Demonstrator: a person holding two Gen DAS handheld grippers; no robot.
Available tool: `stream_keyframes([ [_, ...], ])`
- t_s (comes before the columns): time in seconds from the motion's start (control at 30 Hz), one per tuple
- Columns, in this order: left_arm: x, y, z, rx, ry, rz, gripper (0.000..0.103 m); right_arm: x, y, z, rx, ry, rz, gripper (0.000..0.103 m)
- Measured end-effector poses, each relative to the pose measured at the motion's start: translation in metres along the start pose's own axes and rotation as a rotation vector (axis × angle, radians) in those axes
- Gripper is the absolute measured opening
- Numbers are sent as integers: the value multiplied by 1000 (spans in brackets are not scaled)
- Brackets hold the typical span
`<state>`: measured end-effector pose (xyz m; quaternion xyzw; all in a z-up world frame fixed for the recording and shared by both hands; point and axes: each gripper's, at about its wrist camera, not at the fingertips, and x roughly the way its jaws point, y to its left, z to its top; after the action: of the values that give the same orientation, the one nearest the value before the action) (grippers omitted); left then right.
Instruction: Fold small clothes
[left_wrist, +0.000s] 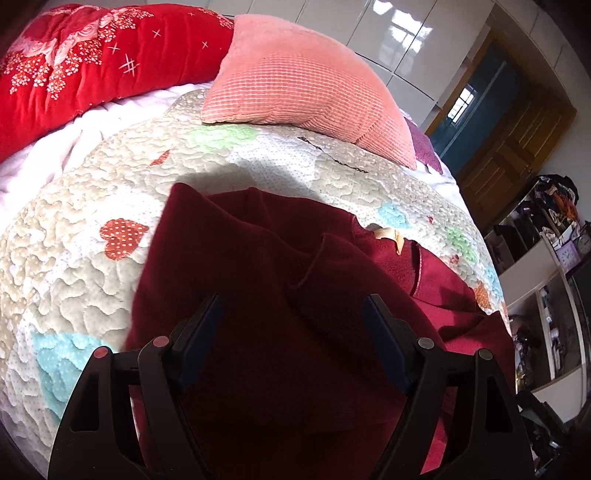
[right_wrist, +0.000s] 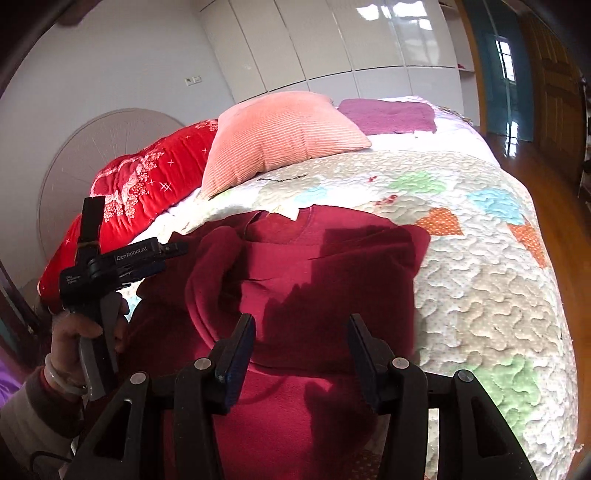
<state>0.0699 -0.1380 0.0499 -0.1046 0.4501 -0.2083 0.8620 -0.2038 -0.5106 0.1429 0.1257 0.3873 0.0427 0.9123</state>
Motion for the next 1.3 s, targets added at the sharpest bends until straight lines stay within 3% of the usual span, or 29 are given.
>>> stream_keyframes([
  [0.2,25,-14,-1,-77,40,-49,78,-9,-23,0,73,-28,-9,49],
  [0.23,27,-15,0,-81,31,-51,74,-10,-25,0,80,-30,-9,49],
  [0.27,29,-17,1,-75,23,-55,62,-10,-27,1,85,-32,-15,49],
  [0.3,29,-18,3,-62,31,-47,29,-10,-28,1,89,-39,-25,49],
  [0.33,29,-19,5,-45,51,-36,13,-11,-30,3,96,-47,-37,49],
  [0.47,-9,-13,12,-3,-46,-48,10,-8,-40,15,143,-62,-86,49],
  [0.57,-49,10,16,-26,-134,-47,10,9,-42,27,148,-38,-100,49],
  [0.7,-67,38,9,-39,-137,-16,9,44,-51,40,203,27,-99,51],
  [0.87,-75,41,-17,36,-146,28,9,80,-75,48,351,105,-31,53],
  [0.9,-79,40,-18,42,-156,21,9,82,-75,50,338,107,-20,48],
  [0.93,-82,39,-16,45,-170,10,9,81,-71,52,297,94,-33,34],
  [1.0,-89,32,-5,51,-197,-15,9,70,-61,57,222,38,-83,20],
  [1.1,-106,18,14,88,-276,-32,9,43,-55,62,215,-104,-86,16],
  [1.2,-105,10,19,152,-309,40,9,45,-50,60,185,-141,-112,16],
  [1.27,-80,18,11,154,-255,111,9,67,-56,55,184,-40,-155,29],
  [1.3,-62,25,4,152,-210,170,9,72,-63,51,207,-2,-179,41],
])
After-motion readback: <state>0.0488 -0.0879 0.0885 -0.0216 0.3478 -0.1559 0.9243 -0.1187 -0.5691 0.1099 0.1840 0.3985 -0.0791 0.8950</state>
